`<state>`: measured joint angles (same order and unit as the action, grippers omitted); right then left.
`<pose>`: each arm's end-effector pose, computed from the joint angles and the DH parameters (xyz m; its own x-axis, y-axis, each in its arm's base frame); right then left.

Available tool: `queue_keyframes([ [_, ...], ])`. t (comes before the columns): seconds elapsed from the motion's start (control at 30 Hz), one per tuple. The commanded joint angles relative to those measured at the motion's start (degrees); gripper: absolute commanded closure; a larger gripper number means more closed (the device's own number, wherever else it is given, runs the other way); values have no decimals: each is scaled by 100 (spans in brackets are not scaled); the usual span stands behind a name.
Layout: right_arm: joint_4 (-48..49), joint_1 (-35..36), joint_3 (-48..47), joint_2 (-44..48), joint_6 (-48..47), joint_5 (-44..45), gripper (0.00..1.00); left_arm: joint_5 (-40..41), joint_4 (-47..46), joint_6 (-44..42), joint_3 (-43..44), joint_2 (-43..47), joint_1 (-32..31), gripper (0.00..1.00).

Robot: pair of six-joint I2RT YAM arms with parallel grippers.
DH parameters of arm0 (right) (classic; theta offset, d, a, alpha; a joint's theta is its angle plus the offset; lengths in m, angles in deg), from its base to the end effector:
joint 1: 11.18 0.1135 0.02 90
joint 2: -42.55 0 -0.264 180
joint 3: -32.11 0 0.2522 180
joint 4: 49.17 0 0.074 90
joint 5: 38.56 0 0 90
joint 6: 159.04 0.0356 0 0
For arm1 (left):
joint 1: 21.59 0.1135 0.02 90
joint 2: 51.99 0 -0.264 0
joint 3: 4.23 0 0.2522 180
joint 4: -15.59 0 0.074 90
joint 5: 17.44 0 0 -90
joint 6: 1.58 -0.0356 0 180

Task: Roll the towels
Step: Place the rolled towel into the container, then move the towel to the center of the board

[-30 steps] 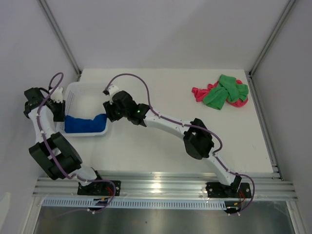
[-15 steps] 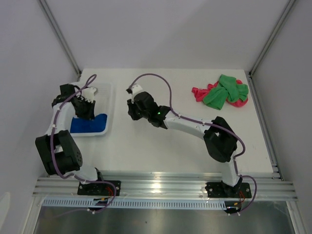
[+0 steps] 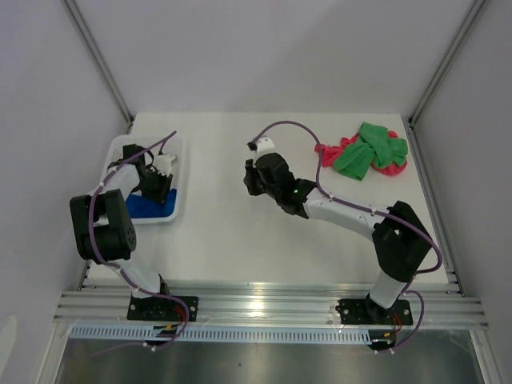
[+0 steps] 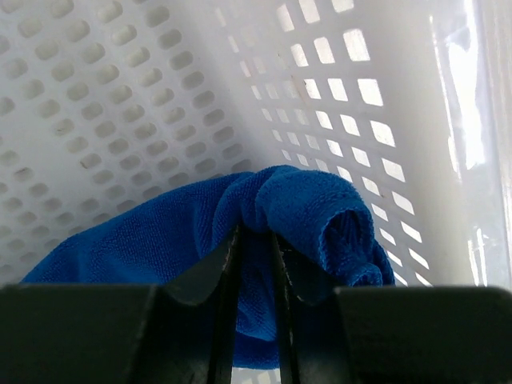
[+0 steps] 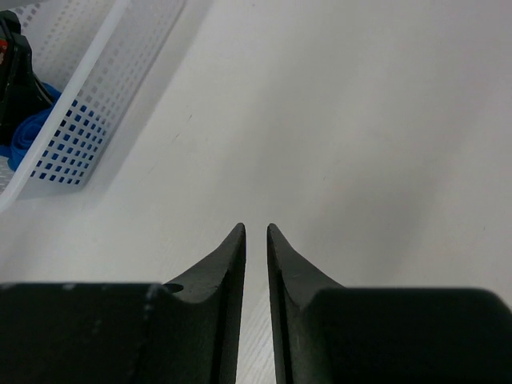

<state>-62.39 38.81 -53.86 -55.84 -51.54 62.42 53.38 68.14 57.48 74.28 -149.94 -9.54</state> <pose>0.2643 0.3043 0.2733 -0.4582 -0.0868 -0.8846 -0.5282 0.8270 0.1925 0.3228 0.0570 0.1887 -0.8480 0.3155 -0.4258 0.3943 0.9125 -0.1090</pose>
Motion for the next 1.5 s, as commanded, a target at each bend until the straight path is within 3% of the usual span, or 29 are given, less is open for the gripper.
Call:
queue_keyframes([
  [0.0, 236, -51, 75, 259, 105, 202, 80, -86, -20, 106, -77, 4, -80, 76],
  [0.37, 192, -139, 321, 689, 34, 387, 78, -147, 243, 167, 292, 909, -80, 67],
  [0.77, 280, -280, 804, 1085, 43, 536, 77, -323, 525, 237, 126, 1217, -133, 68],
  [0.9, 254, -350, 901, 1216, 8, 554, 76, 185, 376, 351, 195, 1392, -160, 69],
  [1.0, 114, -499, 989, 1427, -27, 641, 70, 871, 43, 439, 222, 1936, -160, 60],
  [1.03, 53, -561, 1024, 1576, -36, 677, 65, 1107, 24, 431, 266, 2094, -160, 53],
  [1.17, -325, -868, 1226, 1971, -80, 721, 50, 1618, 173, 159, 574, 2719, -405, 43],
  [1.37, -887, -1545, 1867, 2805, 157, 835, 38, 1567, 1007, 0, 898, 3151, -1599, 32],
  [1.47, -1221, -1983, 2175, 3219, 324, 827, 26, 1549, 1210, 193, 952, 3116, -2476, 31],
])
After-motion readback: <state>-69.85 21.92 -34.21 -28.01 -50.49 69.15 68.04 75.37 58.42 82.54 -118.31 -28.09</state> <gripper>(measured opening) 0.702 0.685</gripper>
